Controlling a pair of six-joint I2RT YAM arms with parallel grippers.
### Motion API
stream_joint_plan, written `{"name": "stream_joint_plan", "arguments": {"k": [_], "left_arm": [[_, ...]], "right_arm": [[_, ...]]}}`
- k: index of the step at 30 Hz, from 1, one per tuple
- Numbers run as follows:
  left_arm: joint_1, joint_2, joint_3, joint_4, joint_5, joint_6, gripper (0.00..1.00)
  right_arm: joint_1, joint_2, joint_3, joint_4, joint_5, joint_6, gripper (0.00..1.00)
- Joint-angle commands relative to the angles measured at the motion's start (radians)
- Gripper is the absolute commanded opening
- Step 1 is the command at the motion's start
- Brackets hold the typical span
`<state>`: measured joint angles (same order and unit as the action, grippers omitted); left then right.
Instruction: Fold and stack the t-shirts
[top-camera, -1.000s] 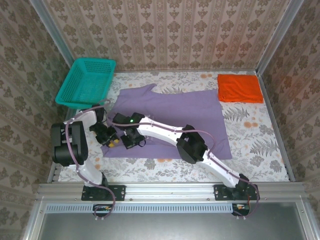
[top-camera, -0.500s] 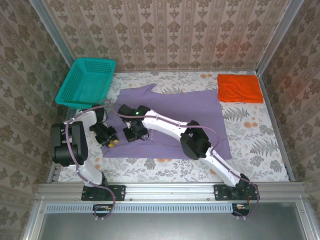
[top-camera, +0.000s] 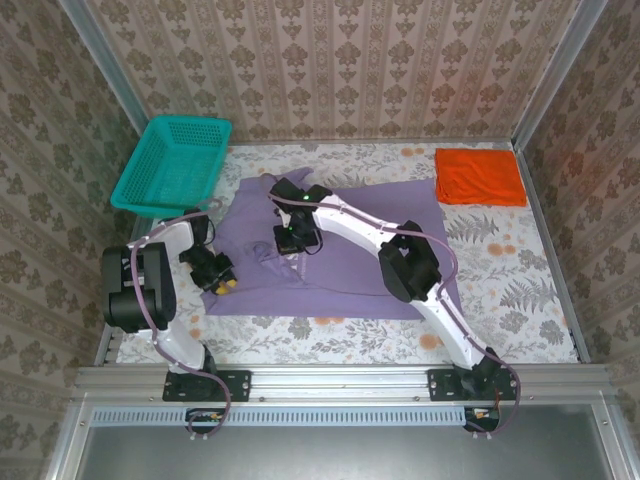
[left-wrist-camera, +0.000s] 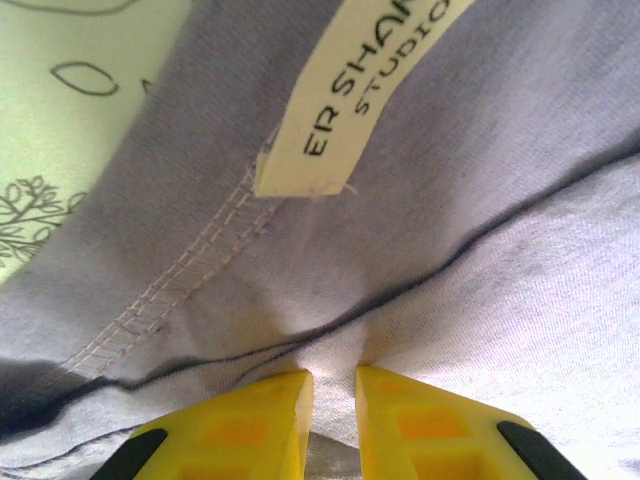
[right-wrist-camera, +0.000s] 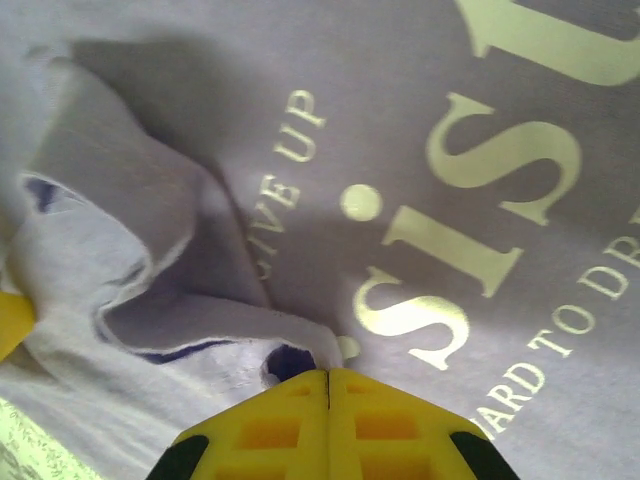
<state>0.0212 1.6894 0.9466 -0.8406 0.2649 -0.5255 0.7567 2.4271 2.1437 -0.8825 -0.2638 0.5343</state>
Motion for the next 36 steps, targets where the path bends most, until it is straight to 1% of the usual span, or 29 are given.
{"name": "stream_joint_plan", "arguments": {"k": [1, 16, 20, 24, 26, 27, 30, 31, 32, 33, 36], "left_arm": [[0.005, 0.021, -0.011, -0.005, -0.084, 0.027, 0.20], [0.004, 0.025, -0.015, -0.011, -0.102, 0.033, 0.20], [0.004, 0.021, -0.018, -0.011, -0.111, 0.033, 0.20], [0.005, 0.020, -0.018, -0.011, -0.118, 0.033, 0.20], [0.003, 0.021, -0.017, -0.012, -0.119, 0.033, 0.20], [0.004, 0.022, -0.016, -0.012, -0.119, 0.034, 0.20], [0.005, 0.019, -0.013, -0.015, -0.122, 0.031, 0.20], [0.003, 0.018, -0.010, -0.019, -0.124, 0.031, 0.20], [0.004, 0.017, -0.007, -0.022, -0.124, 0.030, 0.20], [0.004, 0.015, -0.003, -0.024, -0.122, 0.029, 0.20], [0.003, 0.004, 0.010, -0.037, -0.123, 0.023, 0.20]], "right_arm": [[-0.019, -0.069, -0.035, 0.047, -0.034, 0.026, 0.00], [-0.094, -0.082, -0.088, 0.080, -0.045, 0.059, 0.00], [-0.113, -0.111, -0.139, 0.097, -0.037, 0.064, 0.00], [-0.126, -0.150, -0.216, 0.131, -0.036, 0.077, 0.04], [-0.129, -0.178, -0.269, 0.149, -0.022, 0.082, 0.12], [-0.132, -0.192, -0.293, 0.158, -0.019, 0.086, 0.13], [-0.156, -0.246, -0.380, 0.190, -0.019, 0.120, 0.14], [-0.170, -0.272, -0.419, 0.215, -0.032, 0.146, 0.16], [-0.183, -0.303, -0.457, 0.249, -0.044, 0.169, 0.23], [-0.192, -0.330, -0.490, 0.270, -0.044, 0.182, 0.26], [-0.214, -0.404, -0.562, 0.312, -0.042, 0.208, 0.26]]}}
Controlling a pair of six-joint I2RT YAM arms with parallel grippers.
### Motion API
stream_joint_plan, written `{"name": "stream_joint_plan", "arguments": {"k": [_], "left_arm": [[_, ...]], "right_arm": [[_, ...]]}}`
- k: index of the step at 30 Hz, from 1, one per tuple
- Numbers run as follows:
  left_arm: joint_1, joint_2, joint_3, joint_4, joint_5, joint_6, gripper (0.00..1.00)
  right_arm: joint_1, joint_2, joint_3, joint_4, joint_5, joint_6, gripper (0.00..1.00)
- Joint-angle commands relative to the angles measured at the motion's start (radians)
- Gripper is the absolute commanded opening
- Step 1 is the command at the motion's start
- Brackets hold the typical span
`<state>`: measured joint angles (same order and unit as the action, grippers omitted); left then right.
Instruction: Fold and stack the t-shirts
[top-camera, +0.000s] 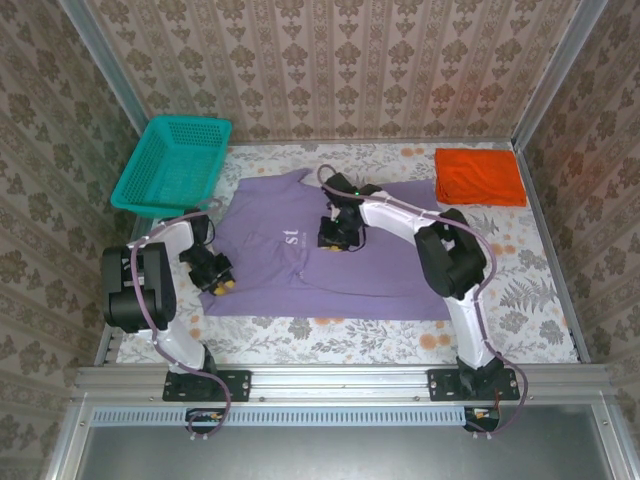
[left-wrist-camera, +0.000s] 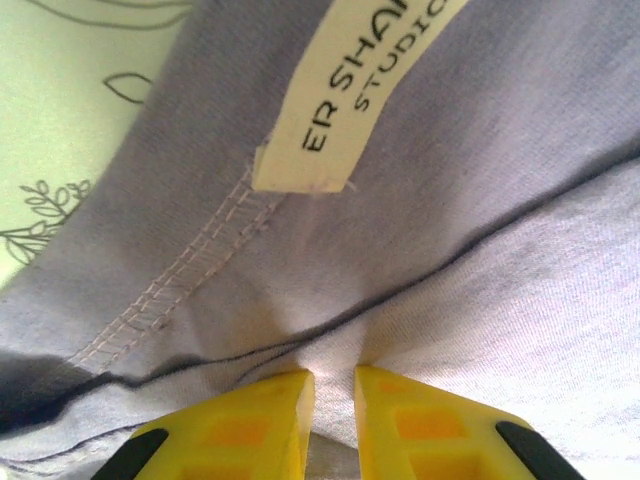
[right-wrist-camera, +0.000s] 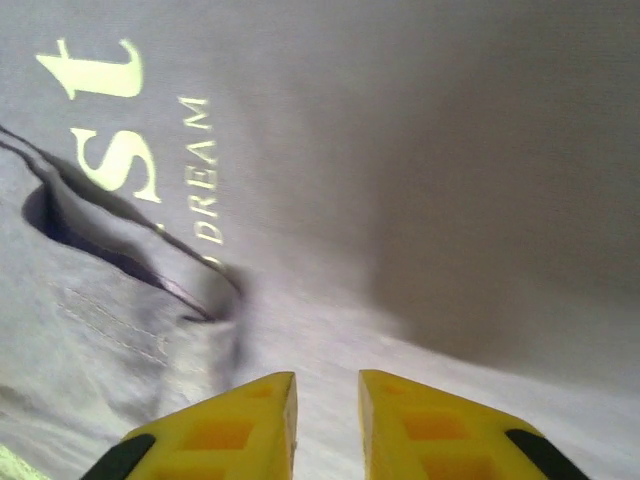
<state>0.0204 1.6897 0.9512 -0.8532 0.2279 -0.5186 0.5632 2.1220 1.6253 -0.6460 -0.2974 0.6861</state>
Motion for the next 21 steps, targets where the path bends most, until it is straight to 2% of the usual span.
{"name": "stream_joint_plan", "arguments": {"k": [1, 6, 11, 14, 17, 19, 21], "left_arm": [[0.004, -0.001, 0.016, -0.031, -0.081, 0.013, 0.20], [-0.006, -0.066, 0.083, -0.075, -0.056, -0.016, 0.26], [-0.085, -0.112, 0.224, -0.060, 0.021, -0.061, 0.33], [-0.152, -0.053, 0.289, 0.005, 0.106, -0.087, 0.33], [-0.207, 0.042, 0.349, 0.070, 0.128, -0.092, 0.31], [-0.209, 0.113, 0.370, 0.117, 0.154, -0.099, 0.29], [-0.206, 0.182, 0.397, 0.129, 0.130, -0.091, 0.27]], "right_arm": [[-0.025, -0.126, -0.066, 0.097, -0.024, 0.073, 0.26], [0.048, -0.173, -0.089, 0.195, -0.114, 0.157, 0.28], [0.130, -0.092, -0.023, 0.222, -0.132, 0.217, 0.26], [0.151, -0.019, 0.031, 0.199, -0.143, 0.232, 0.22], [0.155, 0.031, 0.056, 0.221, -0.146, 0.257, 0.21], [0.155, 0.072, 0.083, 0.211, -0.147, 0.262, 0.20], [0.153, 0.105, 0.104, 0.199, -0.147, 0.260, 0.20]]}}
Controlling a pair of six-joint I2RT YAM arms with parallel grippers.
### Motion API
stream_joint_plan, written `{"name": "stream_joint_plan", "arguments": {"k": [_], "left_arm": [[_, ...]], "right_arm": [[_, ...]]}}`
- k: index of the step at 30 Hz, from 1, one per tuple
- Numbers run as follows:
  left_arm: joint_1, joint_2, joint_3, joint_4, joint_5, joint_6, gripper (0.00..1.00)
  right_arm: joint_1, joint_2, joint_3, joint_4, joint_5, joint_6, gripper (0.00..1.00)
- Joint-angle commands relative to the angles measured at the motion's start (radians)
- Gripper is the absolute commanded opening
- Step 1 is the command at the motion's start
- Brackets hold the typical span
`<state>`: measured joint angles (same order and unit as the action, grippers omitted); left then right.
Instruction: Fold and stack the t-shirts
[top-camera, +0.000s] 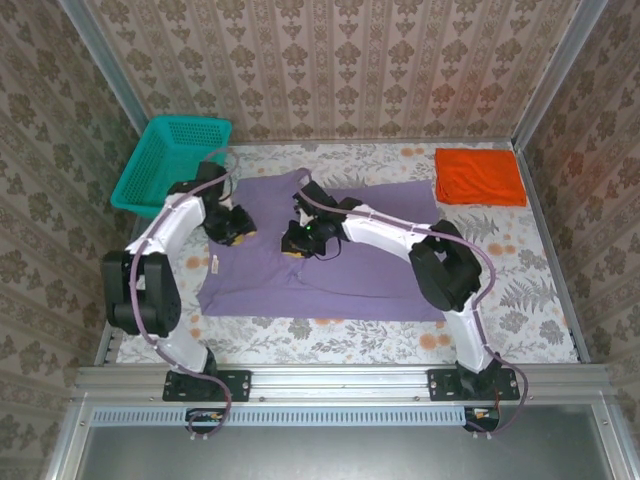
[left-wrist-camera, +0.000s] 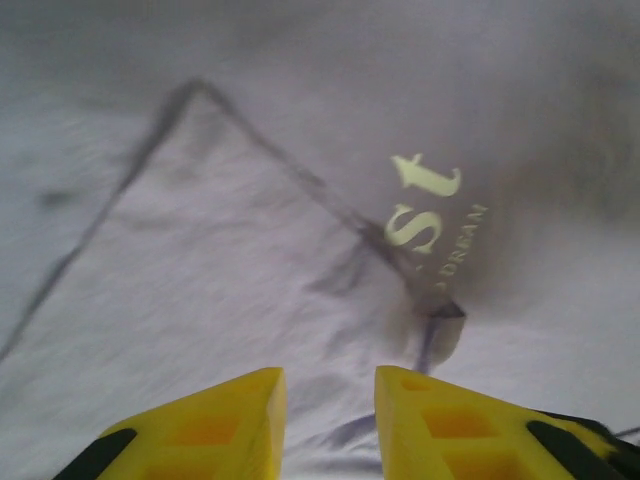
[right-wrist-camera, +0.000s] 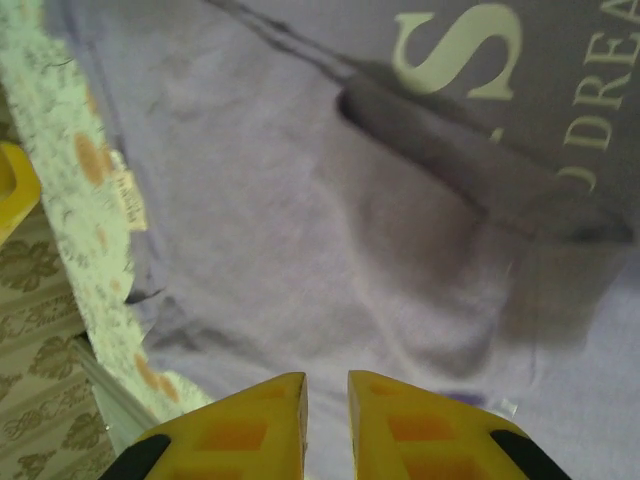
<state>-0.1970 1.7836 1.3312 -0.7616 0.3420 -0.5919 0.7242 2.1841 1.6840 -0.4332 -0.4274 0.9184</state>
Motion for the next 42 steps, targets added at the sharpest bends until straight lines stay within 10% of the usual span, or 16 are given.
{"name": "stream_joint_plan", "arguments": {"k": [1, 13, 26, 42], "left_arm": [[0.015, 0.119, 0.028, 0.046, 0.004, -0.011, 0.26], [0.077, 0.209, 0.023, 0.065, -0.225, -0.023, 0.23], [-0.078, 0.021, 0.242, -0.183, -0.265, -0.113, 0.67], [-0.241, -0.299, -0.397, -0.149, -0.301, -0.338, 0.52]], "right_arm": [[-0.010, 0.057, 0.049, -0.021, -0.010, 0.027, 0.20], [-0.098, 0.020, -0.063, -0.008, 0.064, 0.036, 0.33], [-0.244, -0.484, -0.418, -0.036, 0.040, -0.112, 0.53], [-0.407, -0.974, -1.130, -0.004, -0.029, -0.115, 0.52]]}}
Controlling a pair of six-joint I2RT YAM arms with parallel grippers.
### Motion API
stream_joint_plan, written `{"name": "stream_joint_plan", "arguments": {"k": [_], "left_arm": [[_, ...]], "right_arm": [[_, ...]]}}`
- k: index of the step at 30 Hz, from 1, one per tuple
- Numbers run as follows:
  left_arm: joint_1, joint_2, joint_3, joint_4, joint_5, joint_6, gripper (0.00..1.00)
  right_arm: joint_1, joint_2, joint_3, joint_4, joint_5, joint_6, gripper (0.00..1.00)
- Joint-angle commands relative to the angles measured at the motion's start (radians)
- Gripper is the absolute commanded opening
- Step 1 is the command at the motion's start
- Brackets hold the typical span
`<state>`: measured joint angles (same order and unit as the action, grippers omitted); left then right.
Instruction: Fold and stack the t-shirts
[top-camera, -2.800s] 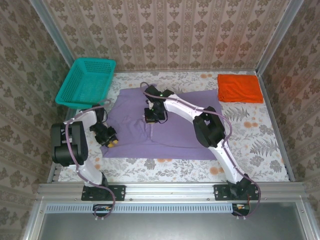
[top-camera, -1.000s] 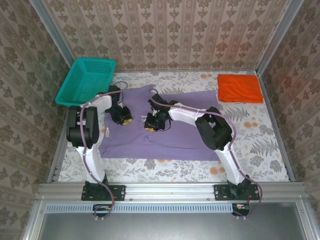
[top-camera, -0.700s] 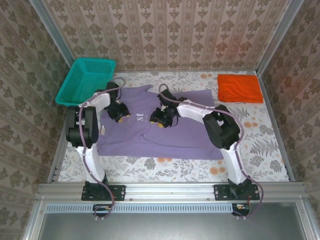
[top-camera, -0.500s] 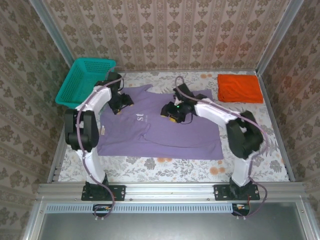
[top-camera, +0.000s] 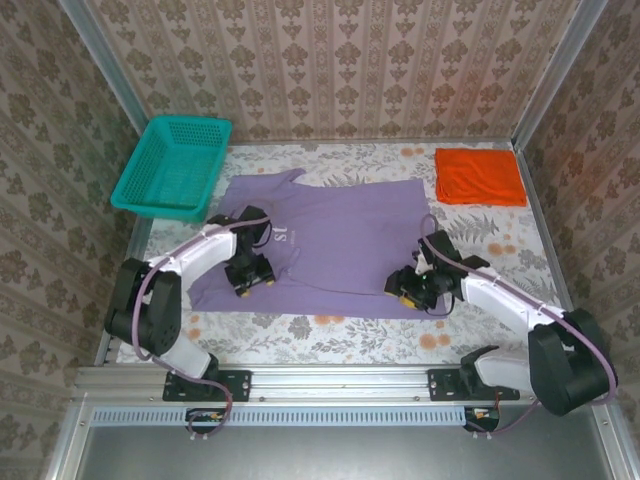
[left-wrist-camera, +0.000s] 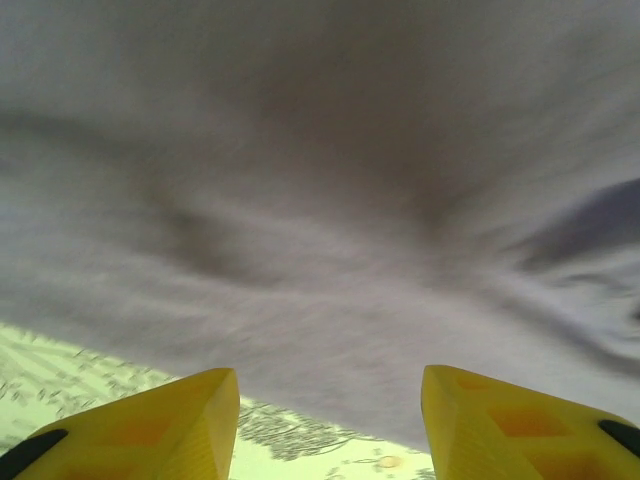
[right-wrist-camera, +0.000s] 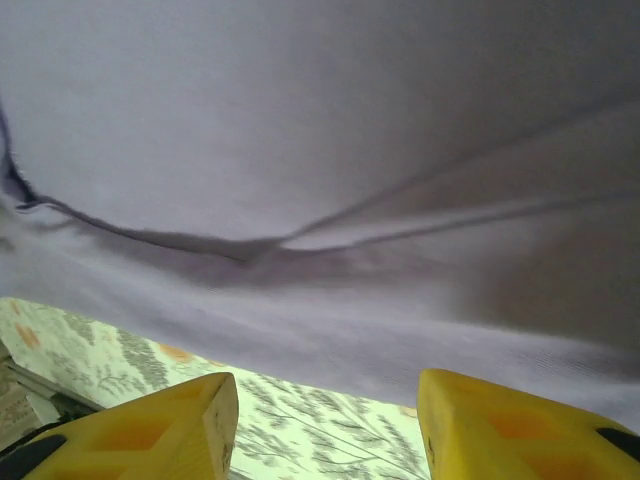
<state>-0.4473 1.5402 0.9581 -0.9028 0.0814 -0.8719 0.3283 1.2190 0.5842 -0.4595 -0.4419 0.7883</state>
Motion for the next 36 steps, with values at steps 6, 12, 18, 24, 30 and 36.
{"name": "stream_joint_plan", "arguments": {"k": [6, 12, 18, 24, 30, 36], "left_arm": [[0.050, -0.052, -0.147, 0.040, -0.025, -0.029, 0.52], [0.075, -0.032, -0.230, 0.077, 0.007, 0.046, 0.51], [0.067, -0.094, -0.305, 0.065, 0.072, 0.067, 0.51], [0.060, -0.168, -0.341, 0.020, 0.121, 0.058, 0.53], [0.039, -0.265, -0.394, -0.019, 0.185, 0.013, 0.54], [0.030, -0.383, -0.289, -0.135, 0.196, 0.011, 0.55]], "right_arm": [[-0.015, 0.100, -0.072, 0.035, 0.025, 0.062, 0.46], [-0.016, 0.163, -0.122, 0.016, 0.041, 0.146, 0.44], [-0.016, 0.024, -0.226, -0.047, 0.024, 0.252, 0.42], [-0.016, -0.281, -0.304, -0.236, 0.071, 0.329, 0.42], [-0.014, -0.463, -0.374, -0.336, 0.050, 0.382, 0.41], [-0.013, -0.530, -0.312, -0.396, 0.056, 0.371, 0.43]]}}
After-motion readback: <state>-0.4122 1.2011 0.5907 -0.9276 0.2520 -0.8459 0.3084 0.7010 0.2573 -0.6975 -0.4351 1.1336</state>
